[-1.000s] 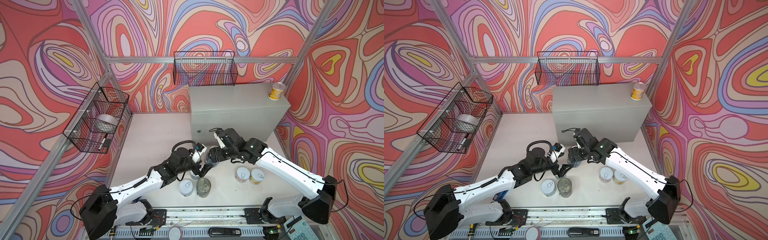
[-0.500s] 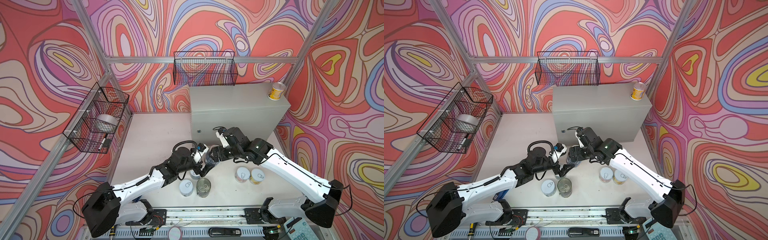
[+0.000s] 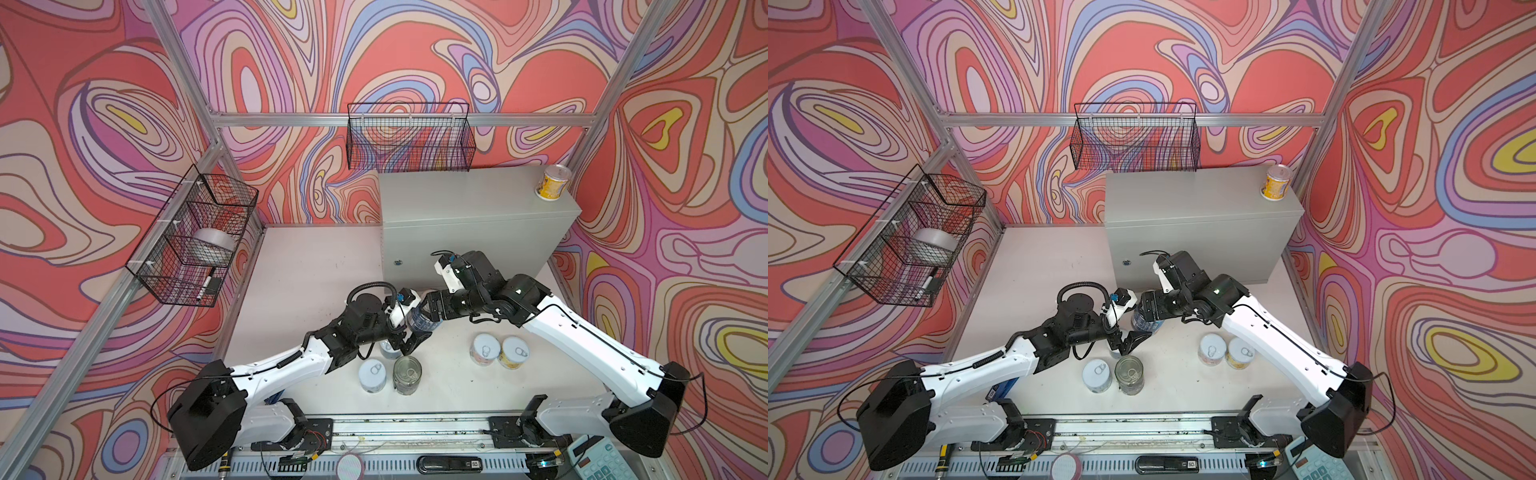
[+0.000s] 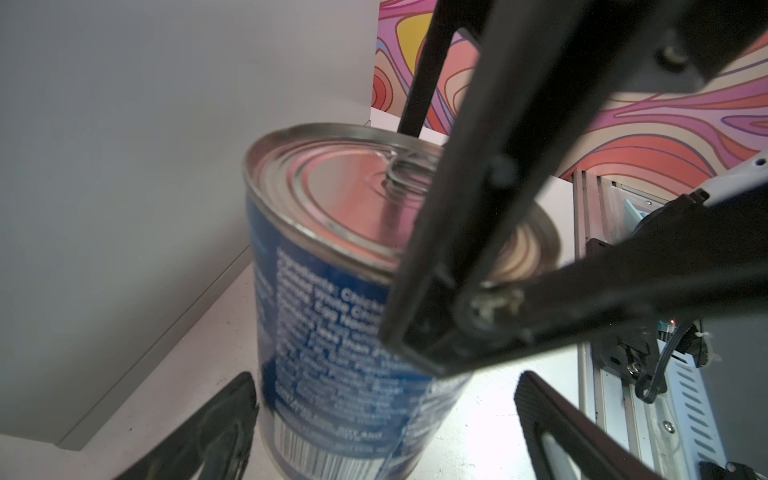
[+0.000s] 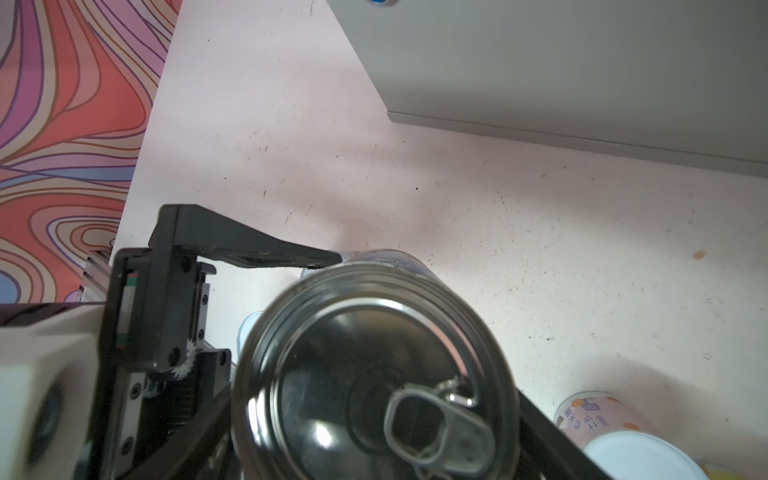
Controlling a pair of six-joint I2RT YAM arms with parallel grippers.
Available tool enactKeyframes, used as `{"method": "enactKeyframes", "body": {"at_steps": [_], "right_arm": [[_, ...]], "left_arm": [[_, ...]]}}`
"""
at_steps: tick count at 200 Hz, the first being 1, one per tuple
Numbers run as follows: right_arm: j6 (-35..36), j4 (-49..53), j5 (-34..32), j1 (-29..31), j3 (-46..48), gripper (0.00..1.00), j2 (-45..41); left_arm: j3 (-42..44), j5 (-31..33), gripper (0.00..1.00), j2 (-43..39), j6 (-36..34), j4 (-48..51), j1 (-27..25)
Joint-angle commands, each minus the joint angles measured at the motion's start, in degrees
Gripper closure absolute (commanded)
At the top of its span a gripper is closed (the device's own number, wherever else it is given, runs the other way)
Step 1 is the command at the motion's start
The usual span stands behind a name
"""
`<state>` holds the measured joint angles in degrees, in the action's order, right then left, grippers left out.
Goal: Place and organize the canned foods onto the counter
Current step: 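Close the left gripper on the dark blue can held by the right gripper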
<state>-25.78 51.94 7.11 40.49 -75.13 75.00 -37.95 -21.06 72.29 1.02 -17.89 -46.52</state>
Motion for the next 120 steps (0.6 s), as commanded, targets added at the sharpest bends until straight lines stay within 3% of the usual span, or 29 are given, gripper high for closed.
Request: {"method": "enactKeyframes", "body": {"at_steps": [1,120], "right_arm": [[-0.36,-5.98,2.29,-0.40,-3.27,0.85,-2.95],[-1.81,-8.69,11.51,-5.47,-1.58,0.86,-4.07]], "left_arm": [[-2.45,-1.32,0.00,1.15,-1.98,-1.97,-0.24],[-3.90,-4.33,0.00,5.48,-3.82,-5.68,-0.19]]}}
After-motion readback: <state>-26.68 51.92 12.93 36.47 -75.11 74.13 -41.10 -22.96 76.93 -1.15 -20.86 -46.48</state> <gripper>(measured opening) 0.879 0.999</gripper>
